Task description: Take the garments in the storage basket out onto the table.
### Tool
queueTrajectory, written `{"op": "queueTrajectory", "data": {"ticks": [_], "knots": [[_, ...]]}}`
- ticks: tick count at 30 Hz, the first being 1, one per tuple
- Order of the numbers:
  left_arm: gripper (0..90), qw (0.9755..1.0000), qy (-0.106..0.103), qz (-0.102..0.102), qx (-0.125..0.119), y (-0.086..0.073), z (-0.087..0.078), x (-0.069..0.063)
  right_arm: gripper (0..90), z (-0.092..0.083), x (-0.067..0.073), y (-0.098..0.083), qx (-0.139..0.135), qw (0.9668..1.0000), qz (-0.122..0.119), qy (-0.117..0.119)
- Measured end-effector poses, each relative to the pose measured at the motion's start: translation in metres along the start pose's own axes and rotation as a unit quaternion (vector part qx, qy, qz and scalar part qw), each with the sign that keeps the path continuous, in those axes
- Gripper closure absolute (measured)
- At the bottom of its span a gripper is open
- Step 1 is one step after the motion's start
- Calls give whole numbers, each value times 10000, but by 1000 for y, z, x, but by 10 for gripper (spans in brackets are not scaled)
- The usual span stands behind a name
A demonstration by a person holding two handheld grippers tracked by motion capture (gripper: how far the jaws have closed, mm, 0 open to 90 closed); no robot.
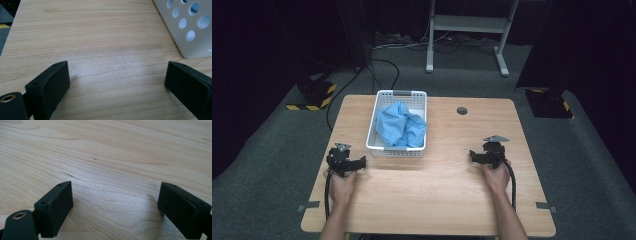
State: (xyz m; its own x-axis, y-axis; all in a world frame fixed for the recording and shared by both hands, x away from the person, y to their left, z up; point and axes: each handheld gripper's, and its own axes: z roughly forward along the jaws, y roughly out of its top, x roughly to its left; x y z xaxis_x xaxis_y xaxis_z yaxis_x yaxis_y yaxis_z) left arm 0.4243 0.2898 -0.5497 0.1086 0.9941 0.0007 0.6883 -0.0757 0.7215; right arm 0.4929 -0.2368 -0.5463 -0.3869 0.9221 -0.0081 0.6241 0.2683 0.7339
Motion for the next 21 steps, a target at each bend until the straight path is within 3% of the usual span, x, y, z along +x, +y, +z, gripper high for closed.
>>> {"op": "queueTrajectory", "data": {"ticks": [21], "knots": [[65, 10000, -14, -6, -4, 0, 0, 0, 120, 0, -1, 0, 11, 10000, -11, 16]]}}
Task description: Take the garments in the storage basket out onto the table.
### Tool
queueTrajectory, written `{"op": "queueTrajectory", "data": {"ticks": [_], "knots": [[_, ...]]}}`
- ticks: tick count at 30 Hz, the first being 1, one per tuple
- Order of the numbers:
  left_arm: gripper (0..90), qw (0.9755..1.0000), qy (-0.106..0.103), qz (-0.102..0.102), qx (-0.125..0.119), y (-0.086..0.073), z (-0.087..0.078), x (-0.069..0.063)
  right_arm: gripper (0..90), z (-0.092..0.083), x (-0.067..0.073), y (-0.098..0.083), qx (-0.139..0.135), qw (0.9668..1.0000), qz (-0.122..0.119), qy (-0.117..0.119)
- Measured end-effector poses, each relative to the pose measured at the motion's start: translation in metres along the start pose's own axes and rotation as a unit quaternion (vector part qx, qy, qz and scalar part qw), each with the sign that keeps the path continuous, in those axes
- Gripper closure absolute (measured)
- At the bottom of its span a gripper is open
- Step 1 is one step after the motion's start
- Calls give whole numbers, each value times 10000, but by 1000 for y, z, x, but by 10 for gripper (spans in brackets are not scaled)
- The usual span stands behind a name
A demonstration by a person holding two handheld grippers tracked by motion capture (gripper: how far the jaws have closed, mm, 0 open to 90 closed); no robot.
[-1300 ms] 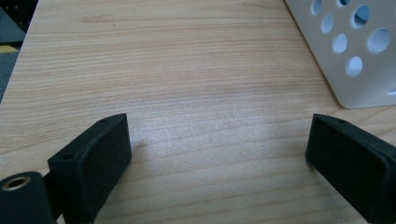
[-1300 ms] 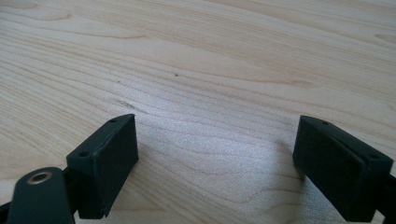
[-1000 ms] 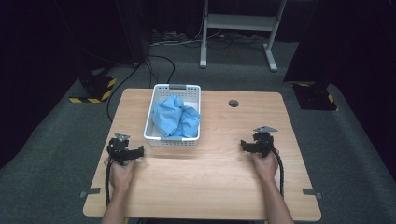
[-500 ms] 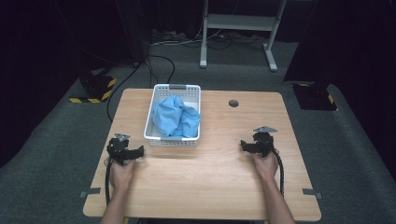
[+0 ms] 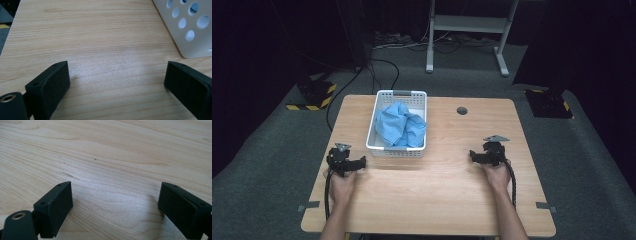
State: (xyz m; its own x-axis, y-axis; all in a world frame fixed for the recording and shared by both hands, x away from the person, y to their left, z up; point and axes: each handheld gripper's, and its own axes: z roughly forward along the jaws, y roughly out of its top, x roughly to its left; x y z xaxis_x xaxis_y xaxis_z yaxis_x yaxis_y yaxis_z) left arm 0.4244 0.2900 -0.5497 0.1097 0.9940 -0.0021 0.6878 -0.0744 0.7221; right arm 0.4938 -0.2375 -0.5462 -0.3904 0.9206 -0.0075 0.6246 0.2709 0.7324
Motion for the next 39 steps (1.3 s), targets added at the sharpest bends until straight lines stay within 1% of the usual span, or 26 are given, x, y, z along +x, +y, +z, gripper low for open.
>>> {"op": "queueTrajectory", "data": {"ticks": [4, 5, 7, 8, 10, 11, 12, 13, 14, 15, 17, 18, 19, 20, 21, 22, 23, 25, 28, 30, 31, 33, 35, 36, 37, 39], "knots": [[66, 10000, -1, 0, 1, 0, 0, 0, 110, 1, 0, 1, 5, 10000, 10, -4], [66, 10000, -5, 1, 0, 0, 0, 0, 119, 2, -2, 2, 16, 10000, 5, 44], [66, 10000, -6, 0, -1, 0, 0, 0, 123, 1, -5, 3, 17, 9998, 158, 135], [66, 10000, -6, 0, -1, 0, 0, 0, 123, 1, -5, 3, 17, 9998, 158, 135], [66, 10000, -9, 1, 1, 0, 0, 0, 119, -1, -9, 5, -4, 9989, 345, 310], [66, 10000, -9, 0, 1, 0, 0, 0, 121, -8, -11, 7, -146, 9983, 404, 396], [66, 10000, -9, 0, 1, 0, 0, 0, 121, -8, -11, 7, -146, 9983, 404, 396], [66, 10000, -4, 1, -2, 0, 0, 0, 129, -16, -12, 9, -358, 9979, 301, 443], [66, 10000, -4, 1, -2, 0, 0, 0, 129, -16, -12, 9, -358, 9979, 301, 443], [67, 10000, -12, 10, -5, 0, 0, 0, 126, -23, -15, 12, -427, 9979, 179, 457], [68, 10000, -6, 14, -3, 0, 0, 0, 123, -25, -17, 13, -422, 9977, 195, 492], [69, 10000, -1, 16, -4, 0, 0, 0, 118, -26, -19, 14, -397, 9974, 226, 564], [69, 10000, 1, 16, -2, 0, 0, 0, 113, -29, -20, 15, -346, 9975, 189, 585], [69, 10000, 1, 16, -2, 0, 0, 0, 116, -32, -20, 16, -363, 9977, 131, 559], [69, 10000, -2, 12, -4, 0, 0, 0, 118, -36, -19, 18, -456, 9969, 148, 621], [69, 10000, -2, 12, -4, 0, 0, 0, 118, -36, -19, 18, -456, 9969, 148, 621], [69, 10000, 0, 11, -5, 0, 0, 0, 117, -41, -19, 21, -572, 9950, 248, 784], [68, 10000, -1, 12, -4, 0, 0, 0, 115, -42, -18, 23, -585, 9949, 226, 792], [69, 10000, -1, 12, -4, 0, 0, 0, 115, -50, -16, 29, -706, 9940, 172, 812], [69, 10000, -1, 11, -5, 0, 0, 0, 128, -53, -18, 33, -778, 9920, 328, 934], [69, 10000, -1, 12, -4, 0, 0, 0, 128, -53, -18, 34, -719, 9921, 391, 946], [69, 10000, -1, 14, -3, 0, 0, 0, 129, -53, -17, 36, -669, 9929, 399, 903], [69, 10000, 0, 14, -3, 0, 0, 0, 128, -53, -15, 39, -588, 9938, 347, 872], [69, 10000, -1, 12, -4, 0, 0, 0, 128, -54, -14, 41, -582, 9940, 328, 863], [69, 10000, -1, 13, -4, 0, 0, 0, 127, -57, -12, 44, -631, 9943, 251, 827], [70, 10000, -9, 15, -4, 0, 0, 0, 125, -59, -10, 47, -679, 9941, 265, 799]]}}
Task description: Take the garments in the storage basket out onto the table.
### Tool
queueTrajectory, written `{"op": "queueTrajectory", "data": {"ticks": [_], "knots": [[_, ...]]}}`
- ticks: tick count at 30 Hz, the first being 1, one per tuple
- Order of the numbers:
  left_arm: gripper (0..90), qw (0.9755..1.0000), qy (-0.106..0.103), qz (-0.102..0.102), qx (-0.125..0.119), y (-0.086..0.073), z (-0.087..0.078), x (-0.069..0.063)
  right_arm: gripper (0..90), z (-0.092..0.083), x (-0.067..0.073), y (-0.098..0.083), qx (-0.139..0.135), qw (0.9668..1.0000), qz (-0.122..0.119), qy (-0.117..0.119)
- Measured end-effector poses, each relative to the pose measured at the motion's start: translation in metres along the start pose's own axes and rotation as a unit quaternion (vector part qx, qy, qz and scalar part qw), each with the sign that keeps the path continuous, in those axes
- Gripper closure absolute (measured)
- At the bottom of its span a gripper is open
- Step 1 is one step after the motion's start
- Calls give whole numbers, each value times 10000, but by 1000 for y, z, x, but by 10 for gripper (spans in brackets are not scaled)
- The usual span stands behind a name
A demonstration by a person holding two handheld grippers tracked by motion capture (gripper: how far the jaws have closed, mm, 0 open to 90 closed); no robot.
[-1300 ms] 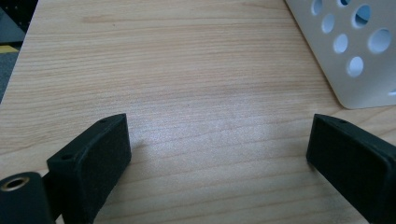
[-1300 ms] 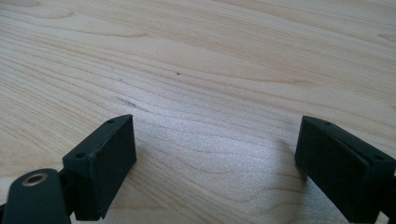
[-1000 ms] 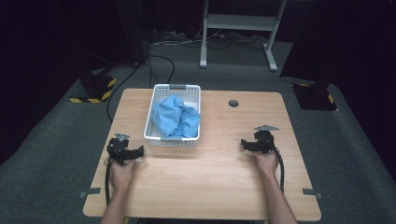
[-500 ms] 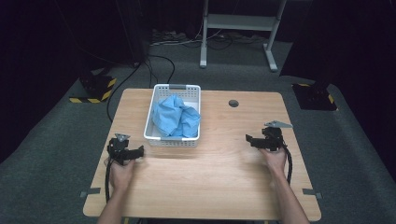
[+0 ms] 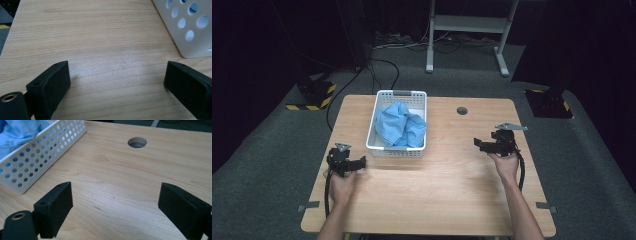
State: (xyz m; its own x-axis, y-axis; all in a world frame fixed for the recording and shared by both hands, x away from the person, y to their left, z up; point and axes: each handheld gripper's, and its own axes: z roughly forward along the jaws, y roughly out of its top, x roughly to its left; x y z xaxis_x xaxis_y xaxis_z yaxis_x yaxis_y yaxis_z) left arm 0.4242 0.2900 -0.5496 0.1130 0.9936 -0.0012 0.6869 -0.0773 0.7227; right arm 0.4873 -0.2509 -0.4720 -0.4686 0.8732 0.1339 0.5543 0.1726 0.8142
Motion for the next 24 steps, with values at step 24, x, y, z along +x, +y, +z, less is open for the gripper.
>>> {"op": "queueTrajectory", "data": {"ticks": [24], "knots": [[72, 10000, -35, -7, -4, 0, 0, 1, 93, 6, 37, 37, -224, 9983, -285, 460]]}}
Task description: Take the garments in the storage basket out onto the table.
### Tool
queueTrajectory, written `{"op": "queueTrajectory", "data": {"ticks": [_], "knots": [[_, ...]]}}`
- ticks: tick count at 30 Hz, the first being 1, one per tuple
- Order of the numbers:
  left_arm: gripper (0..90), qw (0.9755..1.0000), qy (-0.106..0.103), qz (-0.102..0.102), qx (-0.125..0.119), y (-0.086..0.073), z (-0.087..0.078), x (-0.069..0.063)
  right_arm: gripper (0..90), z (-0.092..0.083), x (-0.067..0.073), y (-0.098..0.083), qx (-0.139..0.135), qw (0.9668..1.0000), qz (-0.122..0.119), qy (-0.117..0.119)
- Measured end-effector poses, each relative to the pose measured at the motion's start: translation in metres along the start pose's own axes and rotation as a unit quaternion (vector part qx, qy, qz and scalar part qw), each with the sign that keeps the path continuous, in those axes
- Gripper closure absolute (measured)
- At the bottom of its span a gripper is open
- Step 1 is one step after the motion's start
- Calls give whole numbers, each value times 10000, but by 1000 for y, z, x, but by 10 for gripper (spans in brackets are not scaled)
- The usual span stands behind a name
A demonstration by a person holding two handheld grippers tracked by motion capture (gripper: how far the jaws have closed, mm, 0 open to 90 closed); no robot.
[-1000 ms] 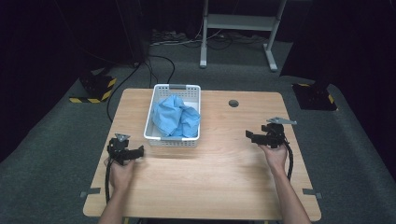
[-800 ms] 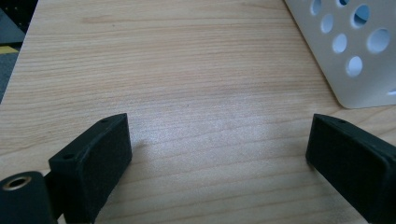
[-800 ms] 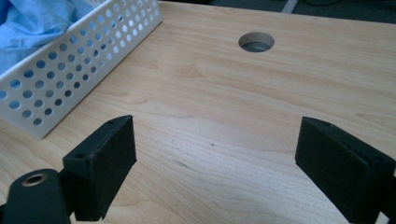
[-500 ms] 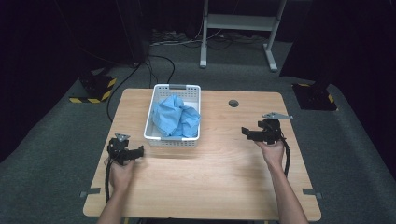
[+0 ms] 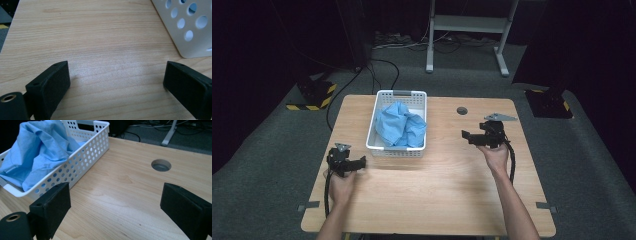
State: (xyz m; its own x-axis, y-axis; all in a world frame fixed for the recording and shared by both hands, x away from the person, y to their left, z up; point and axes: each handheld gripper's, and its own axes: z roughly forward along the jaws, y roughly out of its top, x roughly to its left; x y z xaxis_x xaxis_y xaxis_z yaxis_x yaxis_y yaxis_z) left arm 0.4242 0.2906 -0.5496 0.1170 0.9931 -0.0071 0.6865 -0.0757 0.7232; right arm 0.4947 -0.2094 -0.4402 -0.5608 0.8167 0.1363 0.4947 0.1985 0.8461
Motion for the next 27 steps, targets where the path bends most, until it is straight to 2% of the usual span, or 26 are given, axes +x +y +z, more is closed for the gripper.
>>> {"op": "queueTrajectory", "data": {"ticks": [8, 15, 19, 27], "knots": [[73, 10000, 0, -1, -1, 0, 0, 0, 93, 5, 14, 11, -152, 9996, -126, 178], [84, 10000, -25, 31, -11, 0, 0, 0, 87, 7, 23, 20, -289, 9992, -104, 268], [84, 10000, -25, 33, -11, 0, 0, 0, 89, 11, 27, 24, -362, 9985, -99, 403], [84, 10000, -22, 34, -12, 0, 0, 0, 82, 22, 33, 33, -248, 9982, -89, 545]]}}
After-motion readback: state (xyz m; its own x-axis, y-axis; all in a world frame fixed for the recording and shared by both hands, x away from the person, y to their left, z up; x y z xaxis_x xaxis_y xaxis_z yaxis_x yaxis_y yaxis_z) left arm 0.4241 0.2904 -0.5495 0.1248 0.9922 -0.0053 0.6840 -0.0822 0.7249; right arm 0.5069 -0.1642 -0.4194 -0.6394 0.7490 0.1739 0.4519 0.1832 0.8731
